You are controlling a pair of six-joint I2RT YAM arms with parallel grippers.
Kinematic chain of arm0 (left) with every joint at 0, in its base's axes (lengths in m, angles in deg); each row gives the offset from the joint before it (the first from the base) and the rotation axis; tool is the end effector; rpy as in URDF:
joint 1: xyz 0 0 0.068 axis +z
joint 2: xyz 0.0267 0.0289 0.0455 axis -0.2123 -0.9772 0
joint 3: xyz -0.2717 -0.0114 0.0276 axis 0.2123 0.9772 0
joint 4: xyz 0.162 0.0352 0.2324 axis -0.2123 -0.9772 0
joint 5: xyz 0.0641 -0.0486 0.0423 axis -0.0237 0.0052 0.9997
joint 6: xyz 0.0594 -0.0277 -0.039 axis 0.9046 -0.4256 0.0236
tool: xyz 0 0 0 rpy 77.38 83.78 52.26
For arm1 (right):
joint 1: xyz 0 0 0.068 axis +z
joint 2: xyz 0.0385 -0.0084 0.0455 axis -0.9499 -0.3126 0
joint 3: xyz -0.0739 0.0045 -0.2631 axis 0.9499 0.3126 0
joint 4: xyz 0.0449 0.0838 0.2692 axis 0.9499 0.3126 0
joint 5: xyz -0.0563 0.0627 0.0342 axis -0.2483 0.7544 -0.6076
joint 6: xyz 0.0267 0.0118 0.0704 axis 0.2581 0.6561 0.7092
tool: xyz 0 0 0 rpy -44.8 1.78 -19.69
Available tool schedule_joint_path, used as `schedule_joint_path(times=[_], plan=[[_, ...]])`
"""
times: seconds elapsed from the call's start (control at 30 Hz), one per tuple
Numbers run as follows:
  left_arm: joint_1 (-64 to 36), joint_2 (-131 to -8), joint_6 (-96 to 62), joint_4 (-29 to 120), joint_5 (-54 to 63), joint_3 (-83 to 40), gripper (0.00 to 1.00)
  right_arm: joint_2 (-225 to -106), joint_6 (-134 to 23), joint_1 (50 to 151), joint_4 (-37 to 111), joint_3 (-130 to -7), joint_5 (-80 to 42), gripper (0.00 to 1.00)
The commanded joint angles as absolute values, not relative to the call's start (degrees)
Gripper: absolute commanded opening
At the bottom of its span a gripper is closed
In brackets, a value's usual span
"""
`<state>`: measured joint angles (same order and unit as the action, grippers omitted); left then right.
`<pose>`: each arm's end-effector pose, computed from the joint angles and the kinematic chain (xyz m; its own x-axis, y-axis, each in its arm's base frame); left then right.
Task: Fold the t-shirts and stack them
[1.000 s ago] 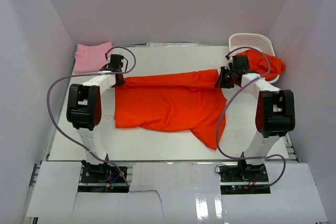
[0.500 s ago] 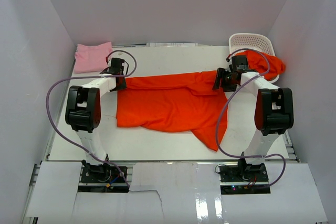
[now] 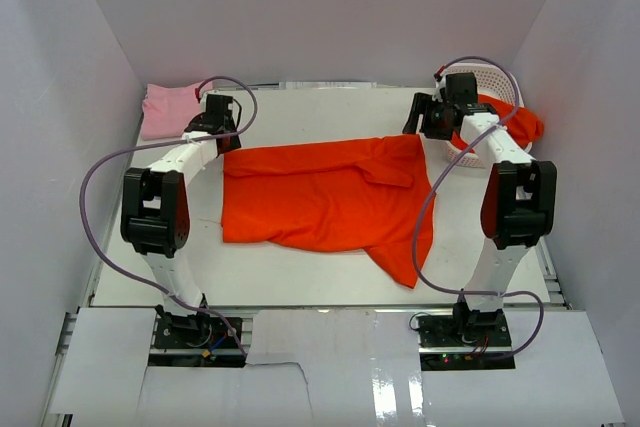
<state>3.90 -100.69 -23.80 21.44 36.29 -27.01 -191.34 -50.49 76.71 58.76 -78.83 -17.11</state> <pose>0.4444 -0.0394 0.1841 -0.6942 -0.1854 -0.6955 -0.3463 0.9331 0.0969 0.4690 0.0514 0.2282 -0.7174 0.1363 -0.6832 -0.0627 0.9641 0.2581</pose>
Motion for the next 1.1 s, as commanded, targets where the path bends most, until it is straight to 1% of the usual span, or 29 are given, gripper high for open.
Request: schedule_joint_path(times=[0.0,0.27,0.53,0.7,0.77,0.8,0.87,0.9,0.93,1.0,1.03,1.07], plan=[[4.61,-101.24,-24.12,22.46,34.21,-29.76,0.64,-195.14,-50.17,76.09,59.79,-83.13,-14.99,0.76],[6.37,-103.0,-25.62,23.95,29.55,-30.11,0.66,-202.52,-49.91,76.0,59.53,-87.97,-12.79,0.77],[6.37,-106.6,-26.06,24.48,26.82,-31.6,0.65,-205.78,-49.82,75.91,58.3,-89.47,-11.91,0.76],[6.37,-108.18,-26.06,24.66,25.24,-33.18,0.64,-207.28,-49.91,75.83,58.21,-90.09,-12.0,0.71],[6.37,-109.15,-25.97,24.66,24.71,-34.06,0.63,-207.72,-50.0,75.83,58.03,-90.09,-12.08,0.67],[6.37,-109.33,-25.97,24.66,24.62,-34.24,0.61,-207.81,-50.0,75.83,57.95,-90.09,-12.08,0.55],[6.37,-110.03,-25.79,24.66,24.62,-34.59,0.58,-208.24,-50.08,75.74,57.95,-90.09,-12.26,0.41],[6.37,-110.29,-25.88,24.66,24.71,-34.68,0.55,-208.33,-50.08,75.65,57.95,-90.09,-12.35,0.36],[6.37,-110.56,-25.79,24.66,24.71,-34.85,0.54,-208.42,-50.17,75.65,57.95,-90.09,-12.35,0.26],[6.37,-111.17,-25.62,24.57,24.71,-34.94,0.5,-208.6,-50.26,75.47,57.95,-90.17,-12.61,0.13],[6.37,-111.26,-25.79,24.57,24.8,-34.94,0.46,-208.68,-50.26,75.39,57.95,-90.09,-12.52,0.12],[6.37,-111.44,-25.79,24.66,24.71,-34.77,0.46,-208.77,-50.26,75.21,58.03,-90.09,-12.52,0.12]])
